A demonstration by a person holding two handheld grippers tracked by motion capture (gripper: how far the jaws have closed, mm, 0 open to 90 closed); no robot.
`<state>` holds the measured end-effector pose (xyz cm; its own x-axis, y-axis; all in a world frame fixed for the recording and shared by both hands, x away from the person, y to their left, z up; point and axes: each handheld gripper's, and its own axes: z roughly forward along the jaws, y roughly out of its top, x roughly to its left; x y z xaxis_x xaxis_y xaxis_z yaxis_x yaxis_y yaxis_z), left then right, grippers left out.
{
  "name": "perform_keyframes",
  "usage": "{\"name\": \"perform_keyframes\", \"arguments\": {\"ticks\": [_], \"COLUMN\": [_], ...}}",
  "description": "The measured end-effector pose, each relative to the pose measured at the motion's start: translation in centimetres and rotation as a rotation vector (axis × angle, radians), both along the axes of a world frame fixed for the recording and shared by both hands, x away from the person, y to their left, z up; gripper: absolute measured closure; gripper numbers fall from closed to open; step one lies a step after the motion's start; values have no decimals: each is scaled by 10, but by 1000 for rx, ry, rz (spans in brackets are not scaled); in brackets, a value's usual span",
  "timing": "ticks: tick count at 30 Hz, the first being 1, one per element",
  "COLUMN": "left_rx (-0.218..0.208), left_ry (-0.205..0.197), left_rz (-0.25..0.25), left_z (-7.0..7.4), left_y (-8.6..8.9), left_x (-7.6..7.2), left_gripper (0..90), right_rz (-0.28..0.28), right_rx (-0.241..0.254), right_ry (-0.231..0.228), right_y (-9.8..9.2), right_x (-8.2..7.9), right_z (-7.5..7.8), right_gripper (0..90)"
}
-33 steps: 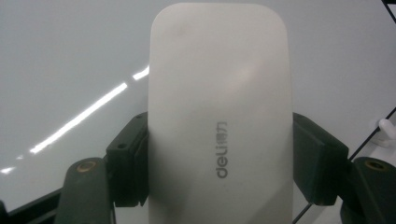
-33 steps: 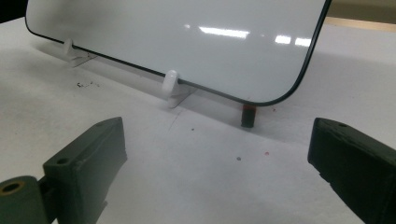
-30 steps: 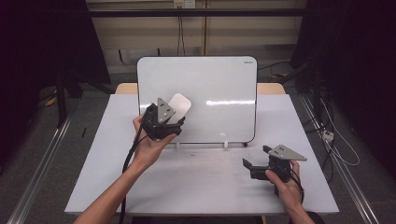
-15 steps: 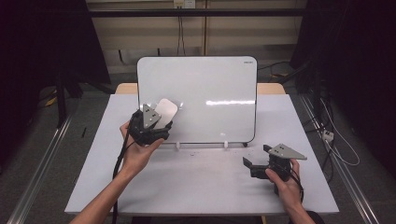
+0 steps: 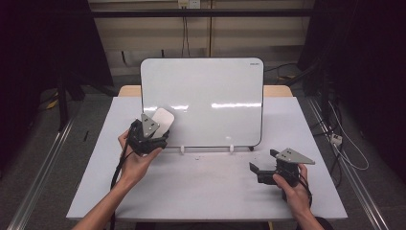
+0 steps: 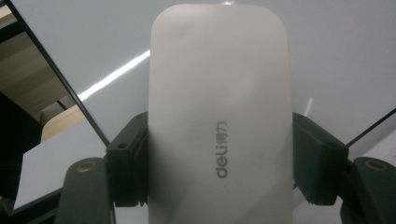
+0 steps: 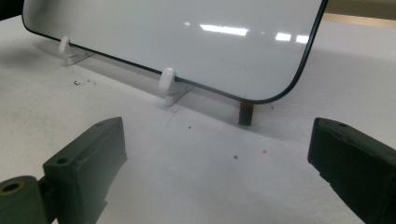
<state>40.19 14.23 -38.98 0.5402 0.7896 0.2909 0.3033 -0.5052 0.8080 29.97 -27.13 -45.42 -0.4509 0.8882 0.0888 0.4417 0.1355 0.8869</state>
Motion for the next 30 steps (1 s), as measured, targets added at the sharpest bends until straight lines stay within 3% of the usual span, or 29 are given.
{"name": "perform_keyframes", "arguments": {"ticks": [9,19,22,30], "left_rx": [13,65,102,77], "left_ry": [13,-17,-39,-33], "left_rz": [12,-3,0,2], "left_z": [-7,-13,-16,-16], "left_y": [3,-8,-12,-11], "left_x": [11,17,16,17], "left_gripper": [311,311,306,297], "right_rz": [2,2,3,0], "right_rx": [3,1,1,-2], "right_ry": [1,0,-2,-1], "right_y": [0,0,0,1], "right_x": [1,1,1,1], "right_z": [-1,-1,-1,0], "right_gripper": [43,42,43,43]}}
